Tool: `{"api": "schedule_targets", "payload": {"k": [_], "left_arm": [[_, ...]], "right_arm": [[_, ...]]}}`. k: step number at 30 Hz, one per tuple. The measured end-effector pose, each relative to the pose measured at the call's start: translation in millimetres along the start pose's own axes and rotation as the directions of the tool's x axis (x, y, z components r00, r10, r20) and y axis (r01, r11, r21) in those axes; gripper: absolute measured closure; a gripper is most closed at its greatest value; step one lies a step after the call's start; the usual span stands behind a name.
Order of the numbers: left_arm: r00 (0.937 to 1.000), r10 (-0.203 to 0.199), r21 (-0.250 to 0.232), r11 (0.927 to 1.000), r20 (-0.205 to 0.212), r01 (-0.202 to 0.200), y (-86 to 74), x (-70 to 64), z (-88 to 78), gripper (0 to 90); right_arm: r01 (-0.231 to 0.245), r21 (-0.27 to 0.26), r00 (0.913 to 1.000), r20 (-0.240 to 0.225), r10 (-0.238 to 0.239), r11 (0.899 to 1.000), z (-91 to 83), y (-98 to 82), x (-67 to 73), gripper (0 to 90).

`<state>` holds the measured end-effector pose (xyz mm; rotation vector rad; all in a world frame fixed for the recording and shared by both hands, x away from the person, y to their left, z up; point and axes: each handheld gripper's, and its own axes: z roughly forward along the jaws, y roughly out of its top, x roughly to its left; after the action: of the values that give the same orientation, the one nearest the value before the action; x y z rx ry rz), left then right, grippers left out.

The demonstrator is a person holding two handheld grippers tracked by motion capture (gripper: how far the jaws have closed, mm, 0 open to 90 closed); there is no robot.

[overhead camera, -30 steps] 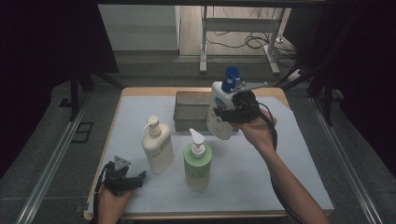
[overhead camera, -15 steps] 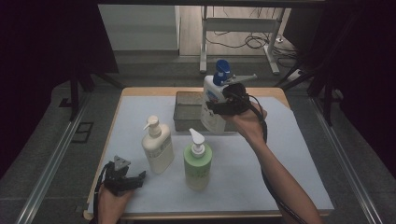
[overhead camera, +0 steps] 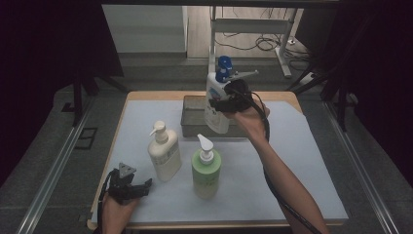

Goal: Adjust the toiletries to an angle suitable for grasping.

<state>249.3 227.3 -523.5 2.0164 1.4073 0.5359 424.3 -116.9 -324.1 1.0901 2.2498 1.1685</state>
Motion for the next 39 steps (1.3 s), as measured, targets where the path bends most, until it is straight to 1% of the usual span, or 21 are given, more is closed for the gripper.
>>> {"api": "schedule_targets", "payload": {"k": [5,18,23,32,39], "left_arm": [[1.0000,0.000,0.000,1.0000,0.000,0.000,0.0,0.1,0.0,14.6],[1.0000,-0.001,0.002,1.0000,0.003,0.001,0.2,0.4,-0.1,14.6],[1.0000,-0.001,0.002,1.0000,0.003,0.001,0.2,0.5,0.0,14.6],[1.0000,-0.003,0.002,1.0000,0.003,0.003,0.3,0.5,0.0,14.6],[1.0000,-0.003,0.002,1.0000,0.003,0.003,0.3,0.4,0.0,14.6]], "right_arm": [[0.000,0.002,0.9998,0.019,0.000,1.000,11.1,5.5,-2.1,40.9],[-0.019,-0.003,0.9989,0.044,0.019,1.000,36.6,16.7,-6.7,41.0],[-0.023,0.005,0.9982,0.055,0.023,1.000,46.7,19.9,-9.6,41.0],[-0.028,0.012,0.9976,0.063,0.027,1.000,63.3,20.2,-13.3,41.0],[-0.028,0.019,0.9970,0.073,0.026,0.999,74.1,14.4,-15.7,41.0]]}}
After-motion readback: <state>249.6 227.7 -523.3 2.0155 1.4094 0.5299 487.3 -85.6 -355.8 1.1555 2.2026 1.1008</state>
